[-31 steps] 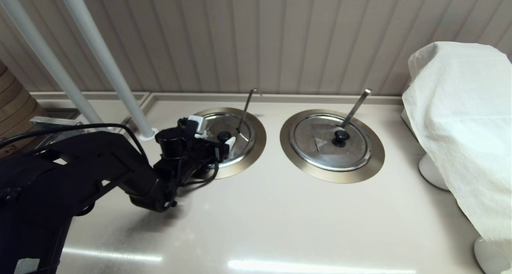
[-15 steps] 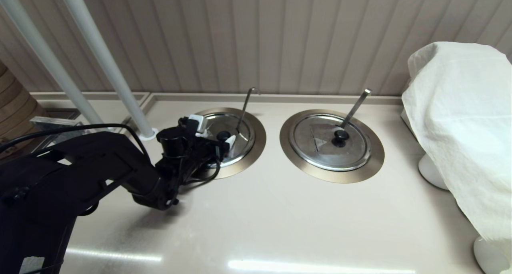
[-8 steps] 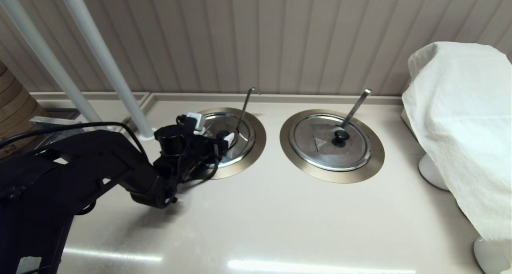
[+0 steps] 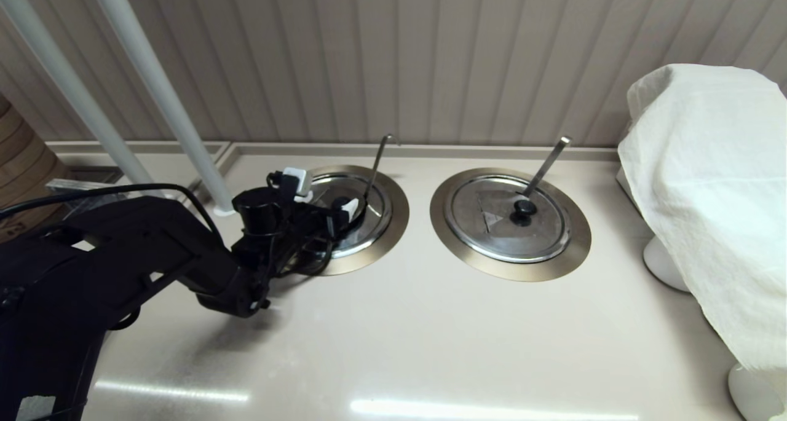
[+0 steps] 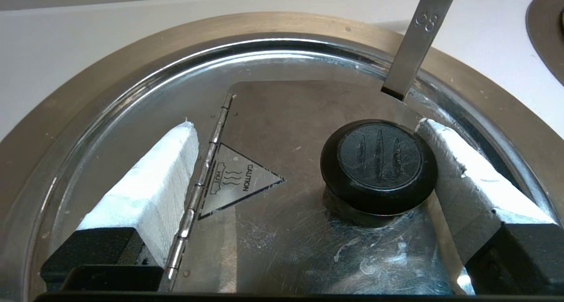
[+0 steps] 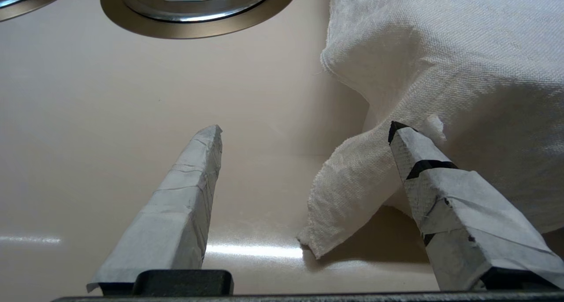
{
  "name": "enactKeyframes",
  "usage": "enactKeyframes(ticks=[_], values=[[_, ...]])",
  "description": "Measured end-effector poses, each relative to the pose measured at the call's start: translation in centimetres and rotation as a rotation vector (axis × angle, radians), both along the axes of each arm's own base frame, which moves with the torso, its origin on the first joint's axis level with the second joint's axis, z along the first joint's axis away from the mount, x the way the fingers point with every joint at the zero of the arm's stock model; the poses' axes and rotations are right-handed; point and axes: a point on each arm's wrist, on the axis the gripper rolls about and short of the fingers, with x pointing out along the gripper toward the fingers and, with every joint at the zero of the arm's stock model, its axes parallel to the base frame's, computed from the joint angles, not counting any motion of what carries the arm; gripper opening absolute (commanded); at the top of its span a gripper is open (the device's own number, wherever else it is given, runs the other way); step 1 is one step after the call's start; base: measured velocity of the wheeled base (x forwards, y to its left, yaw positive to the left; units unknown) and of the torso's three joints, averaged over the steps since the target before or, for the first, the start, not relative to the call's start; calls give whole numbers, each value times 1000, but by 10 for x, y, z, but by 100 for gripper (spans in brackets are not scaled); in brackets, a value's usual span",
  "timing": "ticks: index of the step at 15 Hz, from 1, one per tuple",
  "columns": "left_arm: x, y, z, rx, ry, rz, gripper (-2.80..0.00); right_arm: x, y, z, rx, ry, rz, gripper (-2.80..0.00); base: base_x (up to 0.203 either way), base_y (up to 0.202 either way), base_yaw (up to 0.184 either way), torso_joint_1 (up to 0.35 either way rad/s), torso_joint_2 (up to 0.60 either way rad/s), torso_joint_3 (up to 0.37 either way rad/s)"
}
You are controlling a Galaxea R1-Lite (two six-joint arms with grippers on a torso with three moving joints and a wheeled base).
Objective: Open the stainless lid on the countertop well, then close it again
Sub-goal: Open the lid
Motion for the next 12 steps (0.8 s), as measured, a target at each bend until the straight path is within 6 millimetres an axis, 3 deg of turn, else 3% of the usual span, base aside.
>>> enactKeyframes(ticks=[12], values=[[2, 17, 27, -50, -55, 27, 0, 0, 0, 0, 0, 0, 0, 0, 0, 0, 0, 0, 0, 0]])
